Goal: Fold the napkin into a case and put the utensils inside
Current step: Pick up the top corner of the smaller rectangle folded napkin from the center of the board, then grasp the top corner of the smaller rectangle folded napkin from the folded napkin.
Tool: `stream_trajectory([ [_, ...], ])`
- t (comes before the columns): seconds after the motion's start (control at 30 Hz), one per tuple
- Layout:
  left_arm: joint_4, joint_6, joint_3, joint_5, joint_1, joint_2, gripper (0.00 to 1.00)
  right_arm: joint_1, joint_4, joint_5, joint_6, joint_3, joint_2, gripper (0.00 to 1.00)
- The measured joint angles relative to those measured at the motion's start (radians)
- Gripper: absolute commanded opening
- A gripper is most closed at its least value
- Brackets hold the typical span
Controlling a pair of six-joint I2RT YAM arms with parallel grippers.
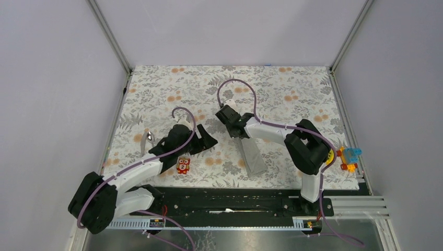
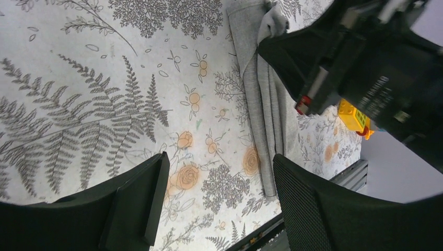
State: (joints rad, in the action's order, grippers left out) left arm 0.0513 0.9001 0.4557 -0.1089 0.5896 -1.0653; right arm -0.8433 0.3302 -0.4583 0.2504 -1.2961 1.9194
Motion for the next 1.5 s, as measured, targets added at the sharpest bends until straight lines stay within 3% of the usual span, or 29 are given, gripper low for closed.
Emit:
stream_trajectory([
  [0.23,0.144,-0.024,0.067,-0.02,0.0,-0.235,0.77,0.027,0.001,0.061,0.073,0.033,-0.086,0.0],
  [0.4,0.219,-0.069,0.174,-0.048,0.0,-0.413,0.51,0.073,0.0,0.112,0.122,0.047,-0.104,0.0],
  [0.57,0.248,-0.167,0.313,-0.059,0.005,-0.549,0.36,0.085,0.001,0.136,0.155,0.052,-0.105,0.0],
  [0.8,0.244,-0.275,0.439,-0.03,0.052,-0.644,0.41,0.1,-0.002,0.166,0.196,0.072,-0.118,0.0],
  [1.17,0.253,-0.293,0.505,-0.053,0.069,-0.771,0.41,0.18,-0.007,0.24,0.238,0.114,-0.176,0.0],
  [1.5,0.124,-0.307,0.598,0.031,0.125,-0.819,0.39,0.185,-0.021,0.286,0.246,0.117,-0.182,0.0],
])
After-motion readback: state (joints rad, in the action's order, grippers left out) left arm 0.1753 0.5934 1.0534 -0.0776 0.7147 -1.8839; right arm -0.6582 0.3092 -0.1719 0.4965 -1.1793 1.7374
